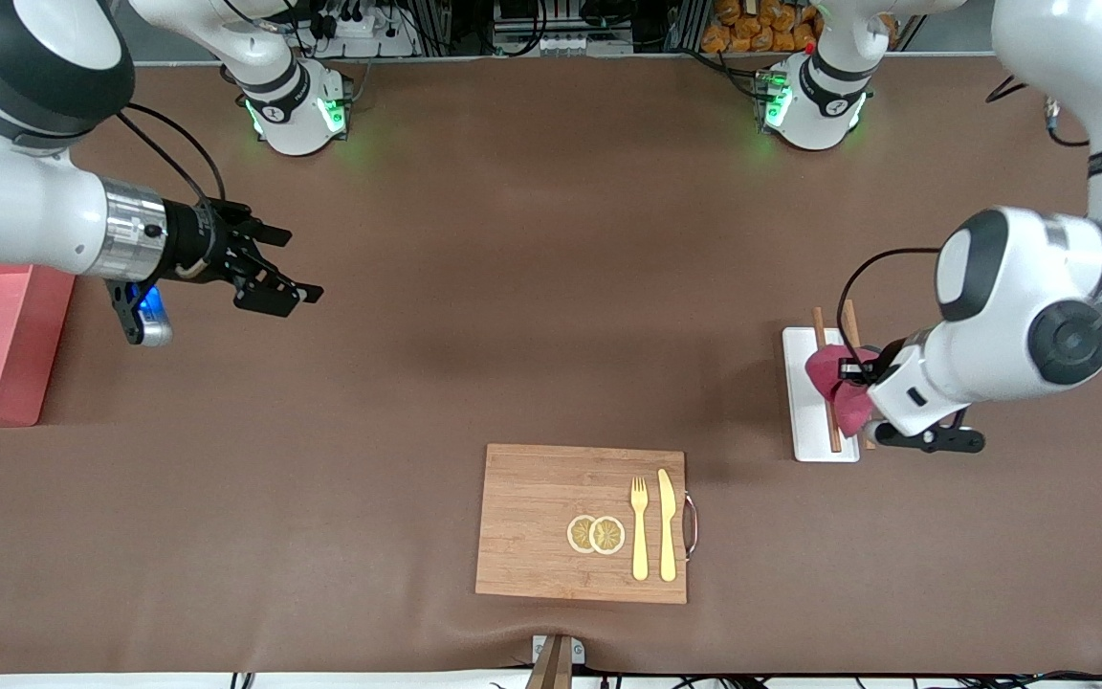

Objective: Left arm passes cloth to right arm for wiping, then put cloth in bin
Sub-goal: 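Grasp the pink cloth with the left gripper while the right gripper reaches inward, then lift the cloth with the left gripper toward the right gripper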

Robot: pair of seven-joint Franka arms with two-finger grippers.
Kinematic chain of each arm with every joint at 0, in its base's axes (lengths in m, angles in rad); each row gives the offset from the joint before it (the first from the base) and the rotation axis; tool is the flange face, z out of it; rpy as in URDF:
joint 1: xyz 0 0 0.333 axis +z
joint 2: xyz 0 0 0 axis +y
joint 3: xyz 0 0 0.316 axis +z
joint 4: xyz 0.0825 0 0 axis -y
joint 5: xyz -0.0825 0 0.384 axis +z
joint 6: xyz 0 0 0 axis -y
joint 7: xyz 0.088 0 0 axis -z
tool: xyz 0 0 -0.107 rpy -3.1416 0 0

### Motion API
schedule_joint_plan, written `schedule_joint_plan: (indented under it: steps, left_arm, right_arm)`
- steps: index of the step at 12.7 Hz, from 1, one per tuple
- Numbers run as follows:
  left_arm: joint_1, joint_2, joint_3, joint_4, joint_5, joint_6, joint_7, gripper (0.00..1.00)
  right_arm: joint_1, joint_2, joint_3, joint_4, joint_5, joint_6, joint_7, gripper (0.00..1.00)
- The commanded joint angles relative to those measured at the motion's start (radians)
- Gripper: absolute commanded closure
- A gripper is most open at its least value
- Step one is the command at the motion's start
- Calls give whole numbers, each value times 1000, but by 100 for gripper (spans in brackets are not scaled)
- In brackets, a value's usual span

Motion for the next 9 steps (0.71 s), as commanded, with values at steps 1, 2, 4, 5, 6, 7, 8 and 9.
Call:
schedule_joint_plan:
  steps: [1,2,4,5,6,7,8,9]
  left_arm:
    - [-19,-62,-11,1,1,-14,-43,100]
    - [-30,-62,-37,13,-7,-14,-73,100]
    - [-36,-61,-104,29,-9,-14,-167,100]
    - [-34,-60,-155,29,-19,-14,-216,100]
    - [-36,-57,-193,30,-44,-11,-266,100]
    - [-36,-51,-231,30,-93,4,-314,100]
    - [-37,-45,-259,42,-152,33,-339,100]
    - [-43,-31,-279,46,-209,65,-356,100]
  right_arm:
    - [25,107,3,113,84,-8,236,0]
    - [36,141,3,149,101,0,317,0]
    - [86,207,4,211,122,36,482,0]
    - [109,225,4,213,148,78,549,0]
    - [125,245,4,213,194,130,597,0]
    - [133,270,4,214,286,180,632,0]
    - [145,290,4,214,370,222,645,0]
    - [168,304,4,214,403,263,647,0]
